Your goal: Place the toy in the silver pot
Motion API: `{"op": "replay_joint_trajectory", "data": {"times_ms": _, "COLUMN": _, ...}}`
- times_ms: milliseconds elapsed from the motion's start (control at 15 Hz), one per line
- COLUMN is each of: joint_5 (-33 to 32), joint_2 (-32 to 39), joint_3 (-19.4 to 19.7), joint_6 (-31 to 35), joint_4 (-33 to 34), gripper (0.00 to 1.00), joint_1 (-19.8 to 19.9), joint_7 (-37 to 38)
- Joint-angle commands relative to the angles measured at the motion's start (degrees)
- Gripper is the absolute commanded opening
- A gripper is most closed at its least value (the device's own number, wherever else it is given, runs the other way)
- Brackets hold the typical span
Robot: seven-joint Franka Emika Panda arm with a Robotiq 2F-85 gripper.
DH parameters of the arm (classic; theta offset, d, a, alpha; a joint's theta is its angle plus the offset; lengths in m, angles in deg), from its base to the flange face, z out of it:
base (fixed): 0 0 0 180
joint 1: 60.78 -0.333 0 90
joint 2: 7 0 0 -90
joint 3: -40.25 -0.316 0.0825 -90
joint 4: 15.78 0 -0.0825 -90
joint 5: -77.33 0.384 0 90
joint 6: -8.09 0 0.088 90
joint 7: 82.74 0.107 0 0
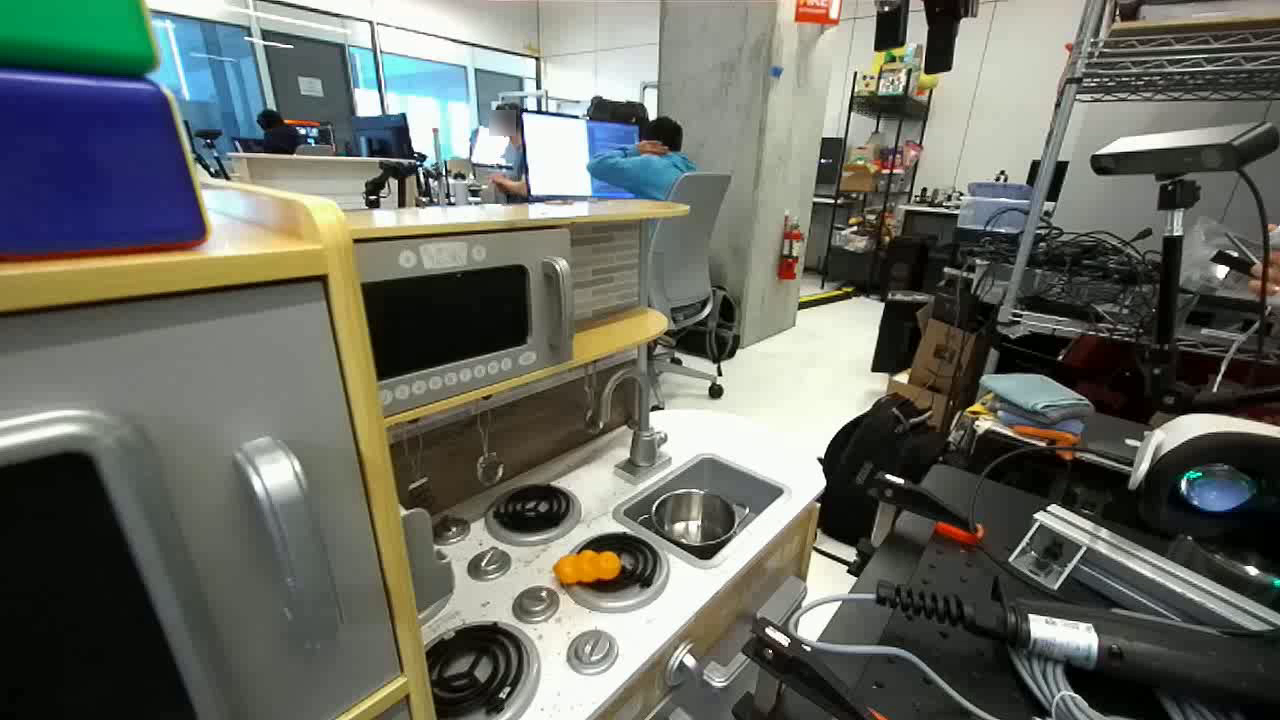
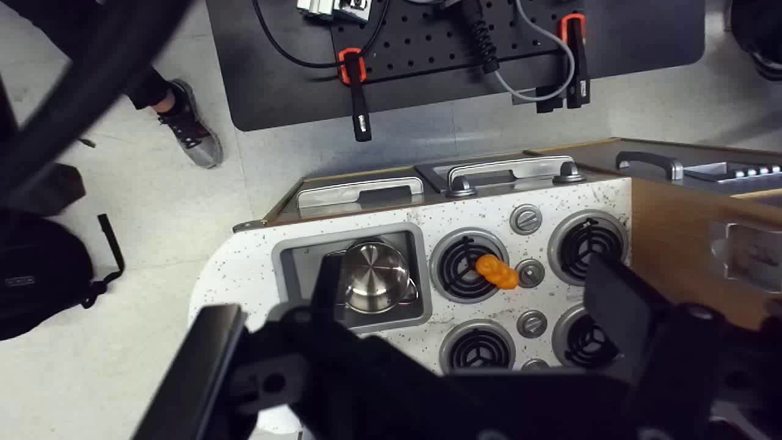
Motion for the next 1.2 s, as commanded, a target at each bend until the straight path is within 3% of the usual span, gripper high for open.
{"op": "replay_joint_trajectory", "data": {"times_ms": 0, "joint_5": 0.10, "joint_2": 0.07, "joint_3": -0.25, "joint_6": -0.16, "joint_4": 0.17, "gripper": 1.00, "joint_1": 0.32, "joint_7": -0.11}}
{"op": "replay_joint_trajectory", "data": {"times_ms": 533, "joint_5": 0.10, "joint_2": 0.07, "joint_3": -0.26, "joint_6": -0.15, "joint_4": 0.17, "gripper": 1.00, "joint_1": 0.32, "joint_7": -0.11}}
{"op": "replay_joint_trajectory", "data": {"times_ms": 600, "joint_5": -5.18, "joint_2": -0.03, "joint_3": -1.17, "joint_6": -0.27, "joint_4": -0.32, "gripper": 1.00, "joint_1": -0.16, "joint_7": -4.56}}
{"op": "replay_joint_trajectory", "data": {"times_ms": 733, "joint_5": -7.40, "joint_2": 0.62, "joint_3": -1.08, "joint_6": 1.10, "joint_4": -1.75, "gripper": 1.00, "joint_1": -0.81, "joint_7": -8.66}}
{"op": "replay_joint_trajectory", "data": {"times_ms": 1133, "joint_5": -12.85, "joint_2": 5.78, "joint_3": -0.83, "joint_6": 16.02, "joint_4": -8.30, "gripper": 1.00, "joint_1": -2.69, "joint_7": -20.67}}
